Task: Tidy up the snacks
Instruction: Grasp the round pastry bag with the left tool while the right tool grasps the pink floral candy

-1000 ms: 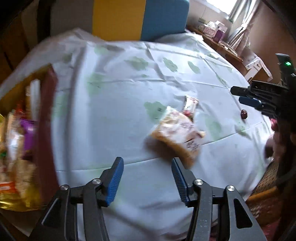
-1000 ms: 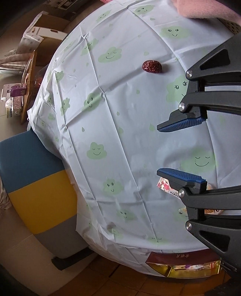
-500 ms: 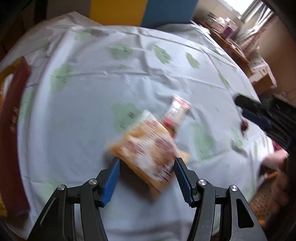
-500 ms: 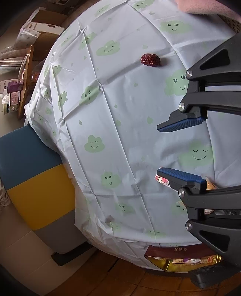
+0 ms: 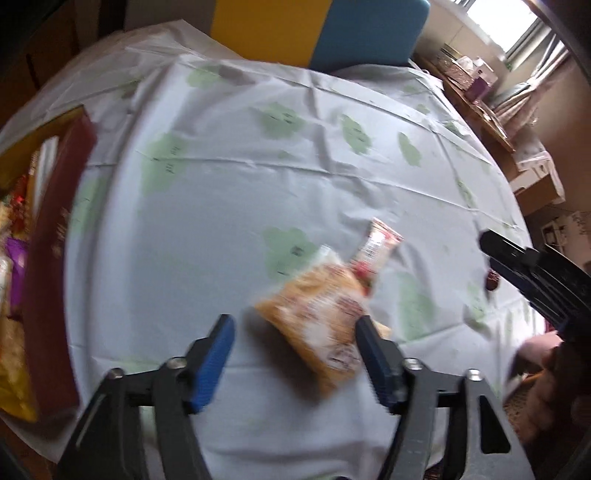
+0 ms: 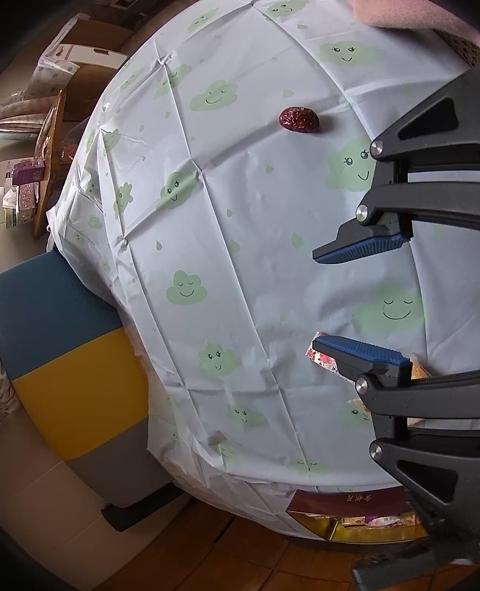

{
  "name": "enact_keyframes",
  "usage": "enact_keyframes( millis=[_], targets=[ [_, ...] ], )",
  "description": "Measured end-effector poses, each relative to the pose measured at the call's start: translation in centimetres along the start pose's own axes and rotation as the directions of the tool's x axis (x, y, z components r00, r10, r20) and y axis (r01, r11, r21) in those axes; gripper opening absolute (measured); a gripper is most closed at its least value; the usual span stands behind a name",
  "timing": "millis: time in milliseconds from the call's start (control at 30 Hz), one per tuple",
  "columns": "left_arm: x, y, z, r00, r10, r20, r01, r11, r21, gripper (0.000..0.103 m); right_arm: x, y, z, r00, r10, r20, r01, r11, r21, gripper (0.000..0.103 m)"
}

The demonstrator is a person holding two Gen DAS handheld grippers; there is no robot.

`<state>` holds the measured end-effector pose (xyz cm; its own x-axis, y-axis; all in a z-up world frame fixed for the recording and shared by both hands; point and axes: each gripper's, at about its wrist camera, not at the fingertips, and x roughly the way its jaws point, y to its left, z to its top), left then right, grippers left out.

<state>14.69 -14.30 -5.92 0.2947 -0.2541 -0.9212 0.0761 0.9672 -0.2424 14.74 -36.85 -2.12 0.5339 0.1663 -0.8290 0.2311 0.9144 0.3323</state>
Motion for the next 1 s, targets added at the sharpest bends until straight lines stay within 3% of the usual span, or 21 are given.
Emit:
enact_keyframes(
  millis=[333,600,667,733,867,1000],
  targets=[
    [3.7,-2.4,1.1,0.991,0.093,-0.097,-0.101,0.991,-0.086,0.080,-0.3,-0.2,0.0,1.000,0.030,-0.002,-0.030,0.999,0.011,0.041],
    [5.0,-3.9,1.7,0.986,0.144,-0.090,-0.137,0.988,0.073,0.081,-0.1,-0.1,0.1,0.999,0.039,-0.014,-0.039,0.999,0.013,0.041],
    [4.9,-3.9,1.8,0.987,0.143,-0.071,-0.133,0.982,0.133,0.071,0.1,-0.1,0.0,0.999,0.036,-0.021,-0.036,0.999,0.007,0.041],
    [4.4,-3.4,1.5,0.988,0.141,-0.059,-0.127,0.971,0.205,0.062,0.2,0.0,-0.1,0.999,0.030,-0.028,-0.030,1.000,0.002,0.041],
    [3.3,-1.2,1.0,0.990,0.121,-0.072,-0.094,0.949,0.302,0.061,0.8,0.0,-0.2,0.998,0.016,-0.057,-0.016,1.000,-0.005,0.041],
    [2.4,1.5,0.6,0.993,0.114,-0.043,-0.096,0.947,0.307,0.062,1.4,0.3,-0.5,0.997,-0.002,-0.079,0.000,1.000,-0.029,0.041]
  ],
)
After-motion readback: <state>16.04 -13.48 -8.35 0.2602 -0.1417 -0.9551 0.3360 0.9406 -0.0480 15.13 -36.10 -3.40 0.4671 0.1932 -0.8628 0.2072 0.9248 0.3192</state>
